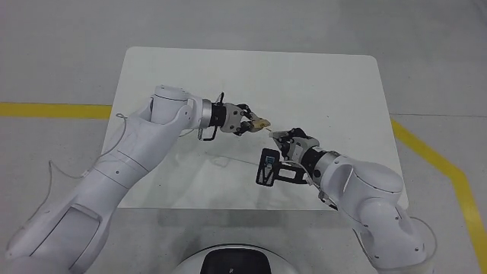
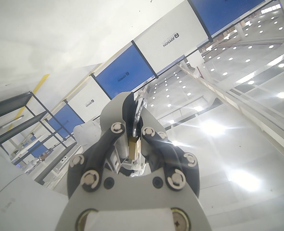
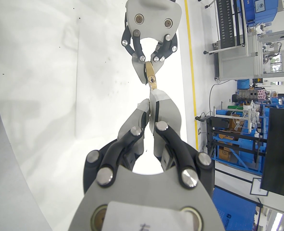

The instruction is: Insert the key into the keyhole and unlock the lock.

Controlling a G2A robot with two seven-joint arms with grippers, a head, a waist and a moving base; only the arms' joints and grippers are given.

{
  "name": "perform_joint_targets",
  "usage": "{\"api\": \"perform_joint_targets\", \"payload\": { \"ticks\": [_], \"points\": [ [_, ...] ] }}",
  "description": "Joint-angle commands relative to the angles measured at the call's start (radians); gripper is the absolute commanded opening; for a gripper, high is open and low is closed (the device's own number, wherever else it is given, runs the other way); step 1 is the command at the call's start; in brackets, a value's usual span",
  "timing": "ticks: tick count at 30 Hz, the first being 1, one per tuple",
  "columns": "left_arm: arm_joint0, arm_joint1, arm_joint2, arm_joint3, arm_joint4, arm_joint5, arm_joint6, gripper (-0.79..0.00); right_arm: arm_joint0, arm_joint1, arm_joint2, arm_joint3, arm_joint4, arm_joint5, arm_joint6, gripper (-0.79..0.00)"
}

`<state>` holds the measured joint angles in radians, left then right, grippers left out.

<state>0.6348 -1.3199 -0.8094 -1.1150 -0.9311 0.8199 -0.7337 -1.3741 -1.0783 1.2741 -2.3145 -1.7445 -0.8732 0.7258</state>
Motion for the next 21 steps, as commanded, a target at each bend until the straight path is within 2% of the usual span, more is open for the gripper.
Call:
{"api": "perform_joint_targets", "payload": {
  "ticks": [1, 9, 13, 21],
  "points": [
    [0.004, 0.0, -0.001, 0.0, 0.0, -0.005, 0.005, -0.785, 0.0, 0.0, 0.0, 0.0, 0.0, 0.0, 0.0, -0.785],
    [0.088, 0.014, -0.056, -0.073, -0.008, -0.109, 0.053, -0.785, -0.031, 0.002, 0.017, 0.029, -0.029, 0.054, 0.015, -0.785],
    [0.112, 0.016, -0.046, -0.122, 0.033, -0.156, 0.049, -0.785, -0.037, -0.003, 0.035, 0.069, 0.049, 0.111, 0.028, -0.785],
    [0.111, 0.017, -0.044, -0.147, 0.076, -0.15, 0.071, -0.785, -0.008, -0.004, 0.046, 0.086, 0.161, 0.103, 0.055, -0.785]
  ]
}}
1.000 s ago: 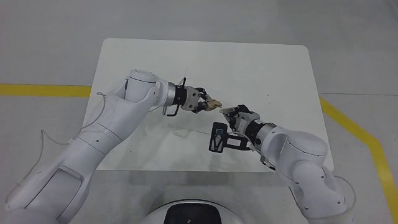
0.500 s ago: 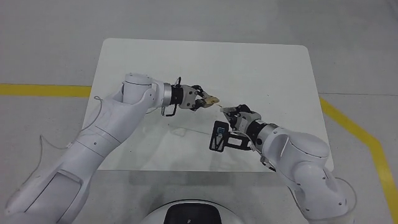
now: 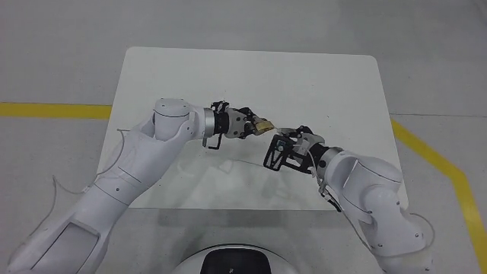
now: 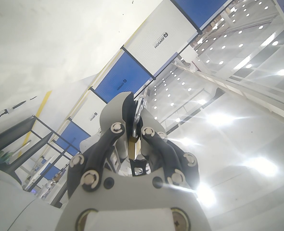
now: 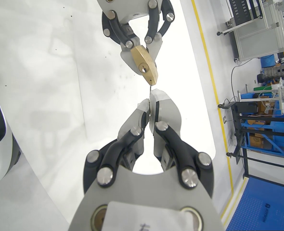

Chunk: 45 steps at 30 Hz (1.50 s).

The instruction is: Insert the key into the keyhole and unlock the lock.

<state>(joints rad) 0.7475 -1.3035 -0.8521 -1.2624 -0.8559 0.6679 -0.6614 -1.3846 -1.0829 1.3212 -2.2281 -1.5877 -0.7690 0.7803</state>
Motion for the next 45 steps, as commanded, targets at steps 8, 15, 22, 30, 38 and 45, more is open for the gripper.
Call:
{"api": "perform_joint_targets", "payload": {
  "ticks": [8, 15, 22, 30, 38, 45],
  "points": [
    [-0.015, -0.001, -0.001, 0.014, 0.014, 0.024, -0.017, -0.785, 0.015, 0.0, 0.0, 0.007, 0.054, 0.028, 0.013, -0.785],
    [-0.029, -0.007, 0.009, 0.033, 0.018, 0.026, -0.032, -0.785, 0.028, 0.001, 0.015, 0.031, 0.152, 0.028, -0.018, -0.785],
    [-0.04, -0.01, 0.009, 0.051, 0.023, 0.018, -0.039, -0.785, 0.023, 0.002, 0.043, 0.04, 0.248, 0.075, -0.051, -0.785],
    [-0.038, -0.013, 0.0, 0.06, 0.012, 0.01, -0.043, -0.785, 0.012, 0.01, 0.068, 0.01, 0.21, 0.099, -0.031, -0.785],
    [-0.043, -0.026, 0.009, 0.122, -0.101, 0.145, -0.083, -0.785, -0.016, 0.022, 0.088, -0.055, 0.084, 0.01, -0.225, -0.785],
    [-0.066, -0.043, 0.042, 0.148, -0.117, 0.148, -0.078, -0.785, -0.02, 0.037, 0.066, -0.052, -0.079, -0.106, -0.376, -0.785]
  ]
}}
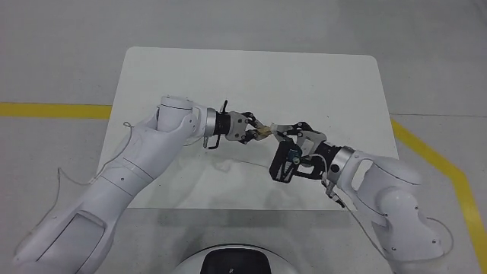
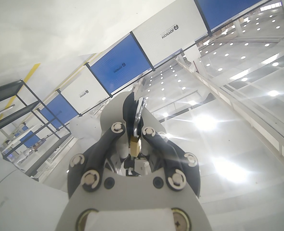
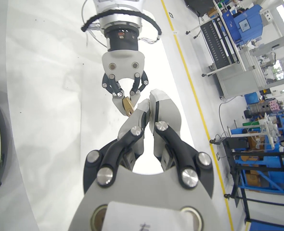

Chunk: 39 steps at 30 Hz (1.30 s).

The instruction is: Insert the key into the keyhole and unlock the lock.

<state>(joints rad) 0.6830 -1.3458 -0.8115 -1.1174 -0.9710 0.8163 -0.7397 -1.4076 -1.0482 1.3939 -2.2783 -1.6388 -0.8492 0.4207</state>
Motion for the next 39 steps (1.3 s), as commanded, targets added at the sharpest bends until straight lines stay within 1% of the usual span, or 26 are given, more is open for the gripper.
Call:
{"api": "perform_joint_targets", "payload": {
  "ticks": [1, 7, 12, 24, 31, 39],
  "points": [
    [-0.004, -0.003, 0.003, 0.005, -0.004, -0.001, -0.001, -0.785, 0.008, 0.005, -0.017, 0.0, -0.063, -0.054, -0.034, -0.785],
    [-0.014, -0.006, 0.008, 0.013, -0.002, 0.005, -0.004, -0.785, 0.032, 0.014, -0.05, 0.037, -0.153, -0.103, -0.131, -0.785],
    [-0.016, -0.006, 0.008, 0.011, 0.006, 0.01, -0.006, -0.785, 0.043, 0.021, -0.048, 0.057, -0.199, -0.11, -0.169, -0.785],
    [-0.017, -0.006, 0.002, 0.001, 0.012, 0.015, -0.001, -0.785, 0.049, 0.036, -0.021, 0.061, -0.243, -0.163, -0.208, -0.785],
    [-0.019, -0.006, 0.001, 0.002, 0.017, 0.016, -0.003, -0.785, 0.059, 0.042, -0.033, 0.076, -0.259, -0.163, -0.213, -0.785],
    [-0.024, -0.006, 0.0, 0.009, 0.025, 0.011, -0.008, -0.785, 0.062, 0.05, -0.032, 0.068, -0.24, -0.163, -0.229, -0.785]
  ]
}}
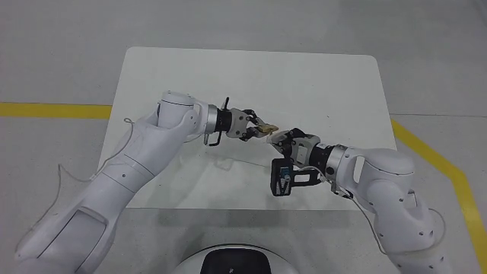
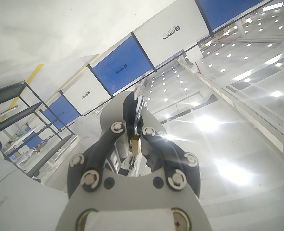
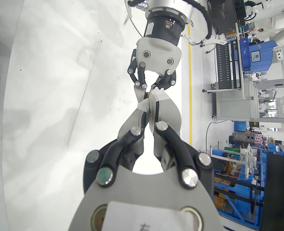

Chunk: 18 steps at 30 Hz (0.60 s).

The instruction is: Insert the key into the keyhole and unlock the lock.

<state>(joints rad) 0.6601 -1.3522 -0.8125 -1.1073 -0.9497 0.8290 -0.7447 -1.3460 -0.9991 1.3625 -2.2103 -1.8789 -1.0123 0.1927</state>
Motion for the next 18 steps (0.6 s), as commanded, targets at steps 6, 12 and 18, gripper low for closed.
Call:
{"api": "perform_joint_targets", "payload": {
  "ticks": [6, 12, 18],
  "points": [
    [-0.016, 0.003, 0.019, 0.011, 0.044, -0.008, -0.068, -0.785, 0.013, 0.012, -0.012, 0.012, 0.021, 0.0, -0.023, -0.785],
    [-0.035, 0.009, 0.038, 0.075, 0.086, -0.062, -0.222, -0.785, 0.022, 0.03, 0.015, 0.023, 0.074, 0.0, -0.107, -0.785],
    [-0.061, 0.009, 0.053, 0.154, 0.107, -0.133, -0.358, -0.785, -0.003, 0.057, 0.059, 0.015, 0.084, 0.0, -0.17, -0.785]
  ]
}}
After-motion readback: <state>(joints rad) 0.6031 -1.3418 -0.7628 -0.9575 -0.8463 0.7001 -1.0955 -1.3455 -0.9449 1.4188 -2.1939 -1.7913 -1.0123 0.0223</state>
